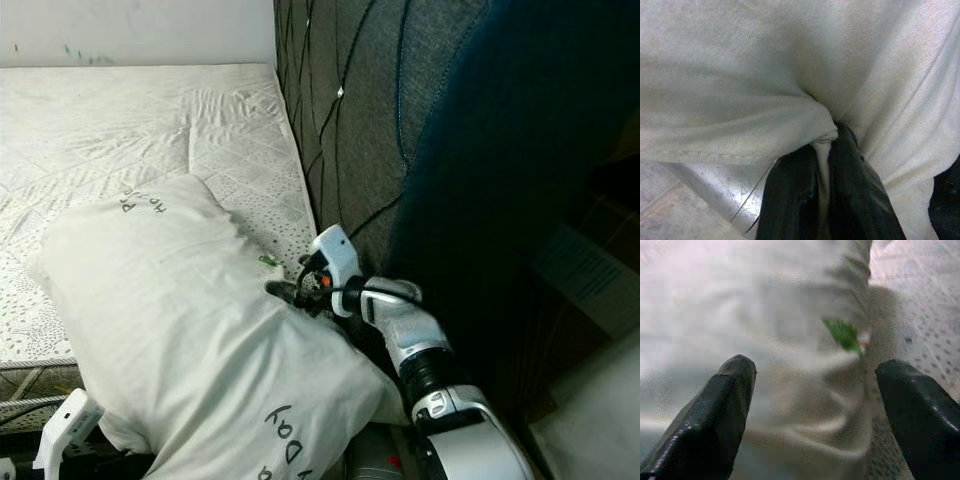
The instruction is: Clean up the room
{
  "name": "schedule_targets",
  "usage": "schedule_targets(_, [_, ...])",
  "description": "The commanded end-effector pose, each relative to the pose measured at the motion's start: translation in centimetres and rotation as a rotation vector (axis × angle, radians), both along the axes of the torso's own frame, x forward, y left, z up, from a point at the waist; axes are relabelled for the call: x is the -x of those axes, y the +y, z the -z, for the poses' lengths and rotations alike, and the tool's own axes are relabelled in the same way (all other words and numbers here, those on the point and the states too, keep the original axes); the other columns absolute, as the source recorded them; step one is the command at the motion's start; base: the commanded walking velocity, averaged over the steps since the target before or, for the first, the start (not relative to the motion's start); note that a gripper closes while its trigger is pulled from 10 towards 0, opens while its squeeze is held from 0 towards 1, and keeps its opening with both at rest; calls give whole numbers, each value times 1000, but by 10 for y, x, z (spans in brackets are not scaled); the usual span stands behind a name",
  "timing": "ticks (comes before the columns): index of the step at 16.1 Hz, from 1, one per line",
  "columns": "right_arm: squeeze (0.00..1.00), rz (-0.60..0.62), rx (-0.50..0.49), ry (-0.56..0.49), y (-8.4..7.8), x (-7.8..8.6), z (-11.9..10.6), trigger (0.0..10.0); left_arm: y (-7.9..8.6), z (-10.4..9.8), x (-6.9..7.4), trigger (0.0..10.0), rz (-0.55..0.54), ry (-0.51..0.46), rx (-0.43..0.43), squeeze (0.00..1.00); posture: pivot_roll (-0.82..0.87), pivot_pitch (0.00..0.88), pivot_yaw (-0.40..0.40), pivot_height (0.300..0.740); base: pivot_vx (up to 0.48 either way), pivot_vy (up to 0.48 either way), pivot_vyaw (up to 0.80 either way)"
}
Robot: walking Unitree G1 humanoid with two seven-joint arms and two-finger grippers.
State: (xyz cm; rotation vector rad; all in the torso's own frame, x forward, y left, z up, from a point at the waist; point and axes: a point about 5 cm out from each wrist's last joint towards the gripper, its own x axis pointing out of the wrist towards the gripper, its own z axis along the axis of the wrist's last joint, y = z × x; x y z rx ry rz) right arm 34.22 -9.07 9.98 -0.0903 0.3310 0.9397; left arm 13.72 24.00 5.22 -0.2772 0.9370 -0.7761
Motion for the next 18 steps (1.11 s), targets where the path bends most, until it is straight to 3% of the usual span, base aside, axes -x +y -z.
schedule_targets(1, [1000, -19, 60, -19, 6, -3, -1, 10000, -6, 10, 14, 0, 42, 83, 17, 0, -54, 0, -43, 570, 0, 0, 0])
schedule_targets(5, [1000, -30, 158, -174, 28, -5, -2, 10000, -7, 9, 13, 0, 52, 79, 22, 0, -55, 0, -43, 570, 0, 0, 0])
schedule_targets(7, [1000, -62, 194, -194, 43, 5, 8, 10000, -8, 8, 12, 0, 59, 79, 31, 0, -48, 0, -43, 570, 0, 0, 0])
schedule_targets(8, [1000, -142, 187, -149, 54, 21, 22, 10000, -8, 8, 12, 0, 64, 80, 30, 0, -48, 0, -43, 570, 0, 0, 0])
schedule_targets(9, [655, -214, 174, -81, 58, 32, 31, 10000, -7, 8, 12, 0, 64, 80, 28, 0, -47, 0, -40, 570, 0, 0, 0])
schedule_targets(10, [0, -330, 172, -9, 59, 46, 40, 10000, -7, 8, 12, 0, 66, 81, 26, 0, -47, 0, -40, 570, 0, 0, 0])
schedule_targets(12, [0, -496, 177, 106, 53, 64, 51, 10000, -6, 8, 11, 0, 69, 80, 23, 0, -50, 0, -37, 570, 0, 0, 0])
schedule_targets(15, [0, -598, 155, 203, 47, 77, 57, 10000, -7, 7, 9, 0, 73, 74, 24, 0, -52, 0, -39, 570, 0, 0, 0])
schedule_targets(16, [0, -597, 158, 214, 47, 79, 58, 4431, -7, 7, 9, 0, 73, 74, 25, 0, -51, 0, -40, 570, 0, 0, 0])
schedule_targets(17, [0, -611, 153, 243, 46, 82, 59, 0, -7, 8, 9, 0, 74, 75, 25, 0, -50, 0, -40, 570, 0, 0, 0])
schedule_targets(18, [0, -622, 149, 263, 46, 85, 60, 0, -7, 8, 10, 0, 74, 76, 26, 0, -50, 0, -40, 570, 0, 0, 0])
